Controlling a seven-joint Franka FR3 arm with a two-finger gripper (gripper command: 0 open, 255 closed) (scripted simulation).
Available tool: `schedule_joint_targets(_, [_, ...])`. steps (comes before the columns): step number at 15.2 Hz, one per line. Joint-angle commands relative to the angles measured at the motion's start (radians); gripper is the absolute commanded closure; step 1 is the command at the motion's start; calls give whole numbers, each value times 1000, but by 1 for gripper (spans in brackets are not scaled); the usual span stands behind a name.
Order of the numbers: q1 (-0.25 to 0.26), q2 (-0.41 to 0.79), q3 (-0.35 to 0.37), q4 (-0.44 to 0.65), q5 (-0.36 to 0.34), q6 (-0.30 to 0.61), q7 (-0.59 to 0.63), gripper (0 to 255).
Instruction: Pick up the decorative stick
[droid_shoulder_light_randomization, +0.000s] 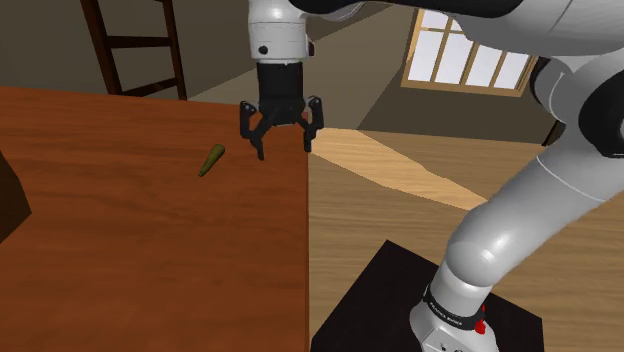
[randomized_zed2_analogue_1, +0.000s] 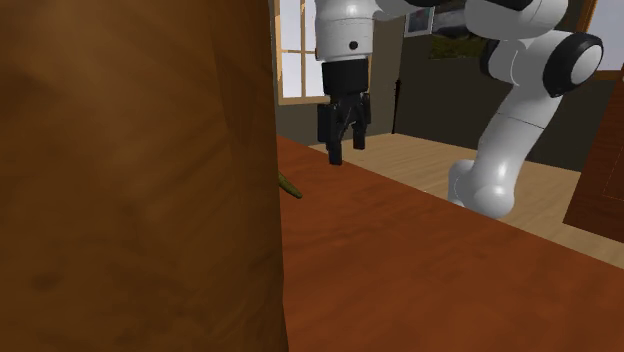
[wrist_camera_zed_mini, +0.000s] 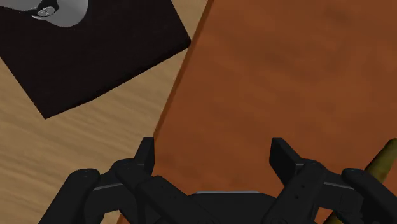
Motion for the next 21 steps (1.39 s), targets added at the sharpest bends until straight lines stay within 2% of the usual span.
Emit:
schedule_joint_targets(1, [-14,91,48,91,-20,-9,113,0])
schedule_joint_targets(4, [-11,250,123,248,-79,-31,293,0])
schedule_joint_targets(6, [15,371,163,369,-139,-56,416,0])
schedule_joint_targets(8, [70,501,184,509,-211,-94,534,0])
schedule_joint_targets(10, [145,626,185,664,-282,-145,633,0])
schedule_joint_targets(17, [97,559,175,483,-235,-19,603,0])
schedule_joint_targets(19, [94,554,174,470,-232,-10,601,0])
schedule_joint_targets(20, [95,555,175,471,-233,-10,602,255])
schedule_joint_targets(21, [96,556,175,472,-233,-10,602,255])
